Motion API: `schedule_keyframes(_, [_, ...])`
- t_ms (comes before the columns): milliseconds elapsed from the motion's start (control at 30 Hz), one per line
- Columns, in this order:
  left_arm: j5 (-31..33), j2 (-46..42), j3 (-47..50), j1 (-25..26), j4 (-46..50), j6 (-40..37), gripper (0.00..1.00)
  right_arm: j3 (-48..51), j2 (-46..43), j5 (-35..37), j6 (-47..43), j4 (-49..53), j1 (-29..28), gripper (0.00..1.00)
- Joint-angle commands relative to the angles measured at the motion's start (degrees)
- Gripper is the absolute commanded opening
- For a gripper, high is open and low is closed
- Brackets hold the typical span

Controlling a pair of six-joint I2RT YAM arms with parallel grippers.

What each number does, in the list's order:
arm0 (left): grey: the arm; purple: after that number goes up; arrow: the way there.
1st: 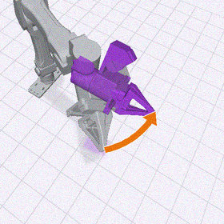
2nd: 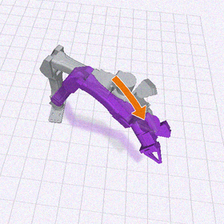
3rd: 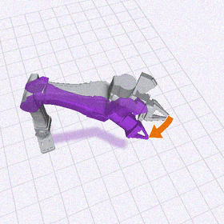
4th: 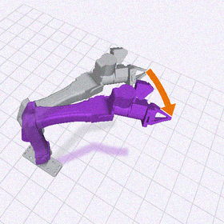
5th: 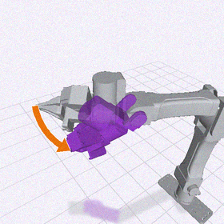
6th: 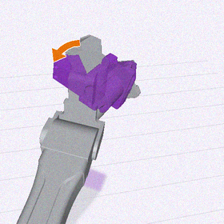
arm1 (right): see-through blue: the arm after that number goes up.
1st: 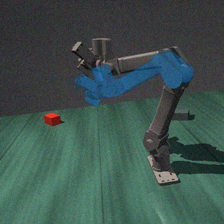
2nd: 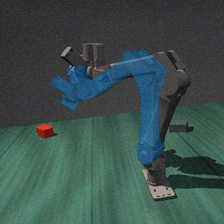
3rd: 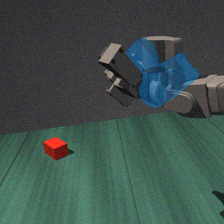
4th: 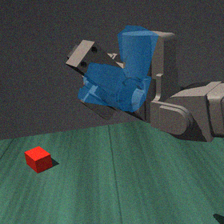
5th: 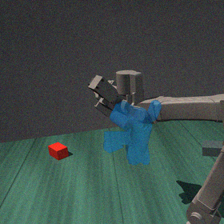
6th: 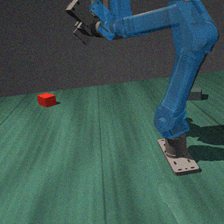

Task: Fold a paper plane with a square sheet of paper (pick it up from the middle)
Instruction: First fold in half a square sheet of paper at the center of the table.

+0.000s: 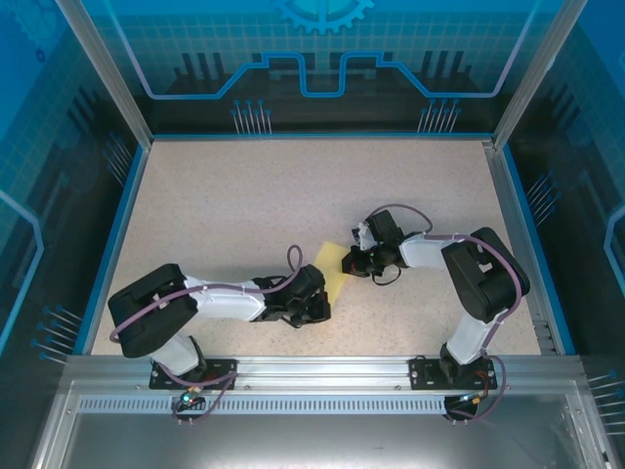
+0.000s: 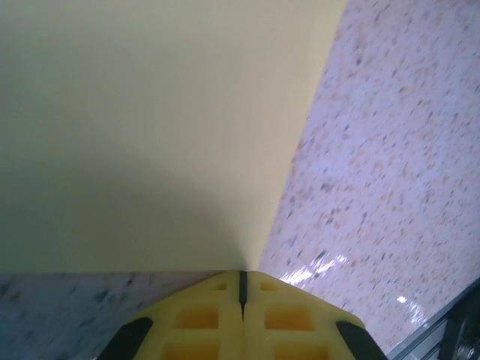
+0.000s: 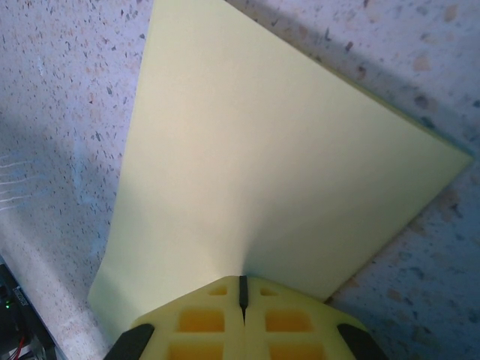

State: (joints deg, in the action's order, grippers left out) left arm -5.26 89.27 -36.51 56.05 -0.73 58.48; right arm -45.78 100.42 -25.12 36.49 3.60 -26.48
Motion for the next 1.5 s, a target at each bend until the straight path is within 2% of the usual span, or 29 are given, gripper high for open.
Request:
schedule_keyframes(0, [-0.57, -5.34, -0.20, -0.40, 7.80, -1.15, 0.03, -1.22, 0.85, 4.42, -2.24, 5.42, -0.80, 0.03])
schedule_keyframes(100, [1.08, -10.98, -1.90, -3.13, 11.18, -2.63, 0.08, -3.32, -2.68, 6.13, -3.09, 8.05, -1.91, 0.04])
schedule_keyframes(200, [2.85, -15.87, -2.69, -6.98, 15.36, -3.79, 0.20, -5.55, -6.42, 9.33, -2.67, 10.28, -3.31, 0.09])
schedule_keyframes(333, [2.86, -19.58, -0.96, -13.51, 18.22, -4.68, 0.37, -7.90, -8.76, 18.08, -0.42, 12.96, -6.12, 0.24])
schedule_keyframes(400, [1.98, -20.31, 0.52, -16.31, 17.89, -4.47, 0.40, -9.65, -7.84, 23.30, 1.24, 15.03, -7.42, 0.32])
schedule_keyframes(633, [-2.99, -21.38, 4.37, -21.18, 14.46, -3.22, 0.54, -17.20, -0.33, 33.06, 4.55, 21.47, -9.48, 0.40])
schedule_keyframes(767, [-5.02, -21.69, 5.27, -22.00, 13.58, -2.77, 0.62, -18.87, 2.73, 33.18, 6.03, 22.55, -9.55, 0.43])
schedule_keyframes(1067, [-8.34, -19.85, 4.78, -22.47, 12.86, -2.94, 0.75, -21.84, 9.16, 26.32, 3.55, 21.00, -10.17, 0.44])
schedule_keyframes(1300, [-11.93, -17.39, 5.13, -22.45, 9.94, -1.81, 0.77, -23.89, 12.59, 18.31, -3.22, 15.85, -10.18, 0.41])
schedule_keyframes(1467, [-15.14, -15.62, 5.31, -22.42, 8.45, -2.04, 0.77, -24.79, 12.37, 17.85, -4.41, 15.25, -10.17, 0.41])
